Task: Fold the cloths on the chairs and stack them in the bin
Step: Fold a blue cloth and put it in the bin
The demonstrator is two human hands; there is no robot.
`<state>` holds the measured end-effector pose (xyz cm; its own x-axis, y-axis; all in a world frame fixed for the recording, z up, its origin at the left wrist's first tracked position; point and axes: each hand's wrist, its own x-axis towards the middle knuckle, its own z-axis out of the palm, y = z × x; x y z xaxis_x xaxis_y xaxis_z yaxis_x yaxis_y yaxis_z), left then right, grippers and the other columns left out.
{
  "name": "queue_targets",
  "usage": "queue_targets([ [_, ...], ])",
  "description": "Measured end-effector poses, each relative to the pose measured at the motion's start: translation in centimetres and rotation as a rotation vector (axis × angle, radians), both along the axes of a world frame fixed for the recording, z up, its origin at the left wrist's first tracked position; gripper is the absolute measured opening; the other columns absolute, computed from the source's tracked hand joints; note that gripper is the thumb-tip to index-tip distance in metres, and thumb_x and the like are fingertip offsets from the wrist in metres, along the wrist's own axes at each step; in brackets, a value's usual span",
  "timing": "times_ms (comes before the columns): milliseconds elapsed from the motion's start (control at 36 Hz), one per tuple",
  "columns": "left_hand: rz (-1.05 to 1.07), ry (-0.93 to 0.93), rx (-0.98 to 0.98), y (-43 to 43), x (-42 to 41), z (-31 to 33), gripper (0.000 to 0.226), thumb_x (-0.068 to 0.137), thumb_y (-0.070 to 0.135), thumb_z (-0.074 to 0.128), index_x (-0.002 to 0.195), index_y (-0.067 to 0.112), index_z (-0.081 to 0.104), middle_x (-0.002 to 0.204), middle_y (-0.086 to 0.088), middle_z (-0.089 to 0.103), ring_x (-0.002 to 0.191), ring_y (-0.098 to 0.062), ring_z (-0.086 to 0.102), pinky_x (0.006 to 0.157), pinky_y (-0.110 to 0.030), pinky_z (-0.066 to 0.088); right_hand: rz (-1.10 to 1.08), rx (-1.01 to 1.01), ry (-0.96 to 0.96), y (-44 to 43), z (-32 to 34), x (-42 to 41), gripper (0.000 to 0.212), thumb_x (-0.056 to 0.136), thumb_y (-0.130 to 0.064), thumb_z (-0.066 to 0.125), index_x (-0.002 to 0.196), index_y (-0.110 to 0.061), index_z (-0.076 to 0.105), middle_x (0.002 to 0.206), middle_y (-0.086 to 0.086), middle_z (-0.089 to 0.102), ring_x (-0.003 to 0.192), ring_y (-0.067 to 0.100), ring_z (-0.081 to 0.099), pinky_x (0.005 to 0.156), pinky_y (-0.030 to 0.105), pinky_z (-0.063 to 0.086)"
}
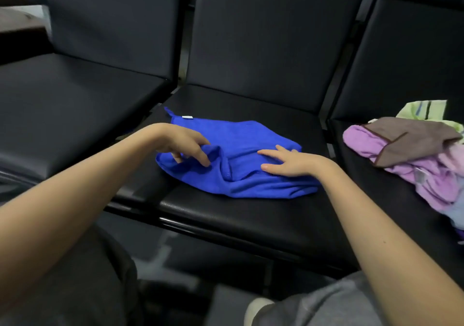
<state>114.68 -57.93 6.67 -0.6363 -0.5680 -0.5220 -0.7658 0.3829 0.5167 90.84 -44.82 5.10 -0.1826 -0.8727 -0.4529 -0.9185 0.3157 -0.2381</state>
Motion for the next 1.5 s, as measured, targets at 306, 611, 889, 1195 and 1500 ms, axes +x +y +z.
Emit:
queue_targets([
  [306,0.352,0.418,0.036,-1.0,1.0,-1.4,0.021,0.1,0.018,0.044,0.098,0.023,0.064,0.096,0.007,0.064,0.09,-0.011,0.061,0.077,-0.022,0.047,0.128,-0.142,-0.104,0.8,1.3,0.7,0.024,0.085,-0.018,0.066,0.106,-0.024,0.057,0.087,-0.007,0.05,0.08,0.009,0.049,0.078,0.026,0.04],
  [611,0.196,0.442,0.052,-0.3,3.2,-0.8,0.011,0.068,0.021,0.067,0.068,0.023,0.057,0.074,-0.002,0.061,0.077,-0.019,0.056,0.07,-0.031,0.04,0.156,-0.258,-0.27,0.8,1.3,1.3,0.042,0.091,-0.038,0.058,0.126,-0.055,0.043,0.119,-0.016,0.05,0.098,0.0,0.052,0.085,0.016,0.037],
  [889,0.081,0.867,0.387,0.4,2.2,-0.1,0.041,0.058,0.032,0.085,0.055,0.024,0.045,0.065,0.0,0.045,0.053,-0.01,0.047,0.049,-0.02,0.037,0.129,-0.413,-0.483,-0.8,0.1,6.2,0.014,0.089,-0.021,0.064,0.078,-0.022,0.056,0.069,-0.009,0.049,0.06,-0.004,0.043,0.06,0.013,0.036],
  [1195,0.449,0.986,0.248,-1.4,2.8,0.4,0.04,0.092,0.005,0.056,0.061,0.019,0.035,0.051,0.009,0.047,0.046,-0.005,0.046,0.044,-0.017,0.037,0.09,-0.113,-0.178,-0.1,2.7,2.2,0.047,0.084,-0.043,0.066,0.064,-0.014,0.036,0.064,-0.003,0.033,0.061,0.011,0.03,0.059,0.028,0.025],
  [1500,0.525,0.691,-0.048,-4.5,2.9,-0.2,0.009,0.093,0.011,0.06,0.099,0.015,0.066,0.086,-0.003,0.065,0.075,-0.017,0.062,0.071,-0.03,0.055,-0.237,-0.561,-0.525,-0.4,2.1,-4.7,0.013,0.092,-0.015,0.06,0.083,-0.01,0.068,0.08,0.001,0.064,0.074,0.011,0.055,0.069,0.024,0.042],
])
